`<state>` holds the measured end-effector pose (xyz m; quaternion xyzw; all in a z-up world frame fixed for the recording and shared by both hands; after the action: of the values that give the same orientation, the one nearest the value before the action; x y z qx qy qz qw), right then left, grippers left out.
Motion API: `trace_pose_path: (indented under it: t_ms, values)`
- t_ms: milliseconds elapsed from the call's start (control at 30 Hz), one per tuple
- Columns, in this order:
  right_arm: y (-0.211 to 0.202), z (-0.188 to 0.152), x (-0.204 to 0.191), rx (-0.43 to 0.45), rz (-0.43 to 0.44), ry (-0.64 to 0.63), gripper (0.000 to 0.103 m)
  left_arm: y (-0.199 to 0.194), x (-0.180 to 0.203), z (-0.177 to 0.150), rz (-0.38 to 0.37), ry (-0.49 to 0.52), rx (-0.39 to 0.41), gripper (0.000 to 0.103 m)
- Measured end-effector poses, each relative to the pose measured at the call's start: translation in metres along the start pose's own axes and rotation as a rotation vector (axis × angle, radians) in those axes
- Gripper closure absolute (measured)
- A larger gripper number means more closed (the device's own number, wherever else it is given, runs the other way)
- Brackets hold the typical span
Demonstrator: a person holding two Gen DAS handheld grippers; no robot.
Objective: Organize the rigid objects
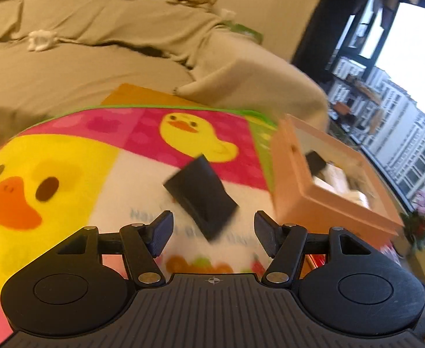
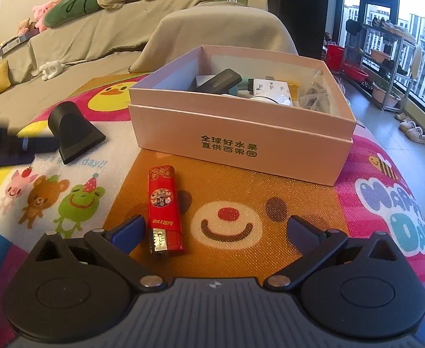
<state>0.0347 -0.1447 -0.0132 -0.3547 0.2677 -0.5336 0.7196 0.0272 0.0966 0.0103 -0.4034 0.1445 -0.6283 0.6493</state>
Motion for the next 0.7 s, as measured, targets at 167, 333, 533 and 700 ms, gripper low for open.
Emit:
trace_pose_path:
  t_ms: [167,333,533,700]
  values:
    - [-0.001,-0.001,0.001,0.003,0.010,-0.001,0.000,0.024,0.014,0.027,0.032,0.045,-0.013,0.036]
    - [-0.001,-0.001,0.001,0.002,0.010,-0.002,0.000,0.048,0.030,0.045,0.054,0.100,-0.018,0.036]
    - [-0.001,-0.001,0.001,0.002,0.009,-0.002,0.000,0.079,0.044,0.054,0.065,0.162,-0.001,0.039]
    - [-0.002,-0.001,0.000,0.003,0.008,0.001,0.000,0.076,0.047,0.047,0.067,0.258,0.047,0.048]
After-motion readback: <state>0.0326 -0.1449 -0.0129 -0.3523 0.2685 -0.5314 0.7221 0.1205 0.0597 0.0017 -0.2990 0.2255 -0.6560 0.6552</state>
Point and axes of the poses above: each gripper's, at about its wrist camera, not at the fingertips, and y roughly the way its jaws point, x to its right, z to its top, the point moved 2 cm from there along y, roughly the way its jaws point, and after that the axes turned 9 degrees about -x, right-handed, at the moved point
